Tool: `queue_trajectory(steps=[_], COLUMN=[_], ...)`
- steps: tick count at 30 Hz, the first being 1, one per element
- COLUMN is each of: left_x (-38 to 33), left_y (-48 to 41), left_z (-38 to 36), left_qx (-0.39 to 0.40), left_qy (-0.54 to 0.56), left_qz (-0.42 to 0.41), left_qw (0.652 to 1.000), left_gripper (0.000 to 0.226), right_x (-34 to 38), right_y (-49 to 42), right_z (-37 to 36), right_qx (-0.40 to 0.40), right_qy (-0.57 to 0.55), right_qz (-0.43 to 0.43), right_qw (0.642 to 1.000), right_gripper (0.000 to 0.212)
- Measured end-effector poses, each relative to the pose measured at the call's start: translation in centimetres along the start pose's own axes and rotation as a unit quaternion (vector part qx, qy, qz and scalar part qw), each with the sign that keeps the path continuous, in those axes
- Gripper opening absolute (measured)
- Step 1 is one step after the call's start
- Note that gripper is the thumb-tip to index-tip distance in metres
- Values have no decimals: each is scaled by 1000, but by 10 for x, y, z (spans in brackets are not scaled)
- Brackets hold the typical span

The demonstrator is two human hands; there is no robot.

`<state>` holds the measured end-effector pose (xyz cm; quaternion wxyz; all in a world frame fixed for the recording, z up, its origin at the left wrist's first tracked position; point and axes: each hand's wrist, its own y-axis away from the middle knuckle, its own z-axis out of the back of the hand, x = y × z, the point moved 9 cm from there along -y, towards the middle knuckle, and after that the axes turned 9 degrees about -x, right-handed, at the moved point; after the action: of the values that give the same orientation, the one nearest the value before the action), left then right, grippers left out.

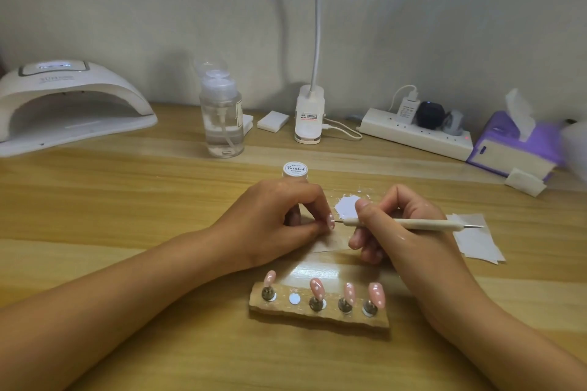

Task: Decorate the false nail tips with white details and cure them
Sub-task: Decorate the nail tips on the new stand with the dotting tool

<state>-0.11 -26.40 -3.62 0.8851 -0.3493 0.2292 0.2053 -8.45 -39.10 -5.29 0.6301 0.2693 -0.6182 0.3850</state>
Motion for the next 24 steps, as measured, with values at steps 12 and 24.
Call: queue_trajectory(steps=[12, 24], left_x=[-1, -3], left_y=[0, 0], left_z=[0, 0], left_qx=[-1, -3], left_qy=[-10, -22], left_qz=[-7, -17], left_qw=[1000, 1000], left_gripper=[16, 13], right_x=[2, 1], right_y=[-1, -1], right_z=[3, -1], right_qx=[-12, 6], right_qy=[-26, -4], right_qz=[1, 17], right_qw=[1000, 1000], right_gripper=[26, 28])
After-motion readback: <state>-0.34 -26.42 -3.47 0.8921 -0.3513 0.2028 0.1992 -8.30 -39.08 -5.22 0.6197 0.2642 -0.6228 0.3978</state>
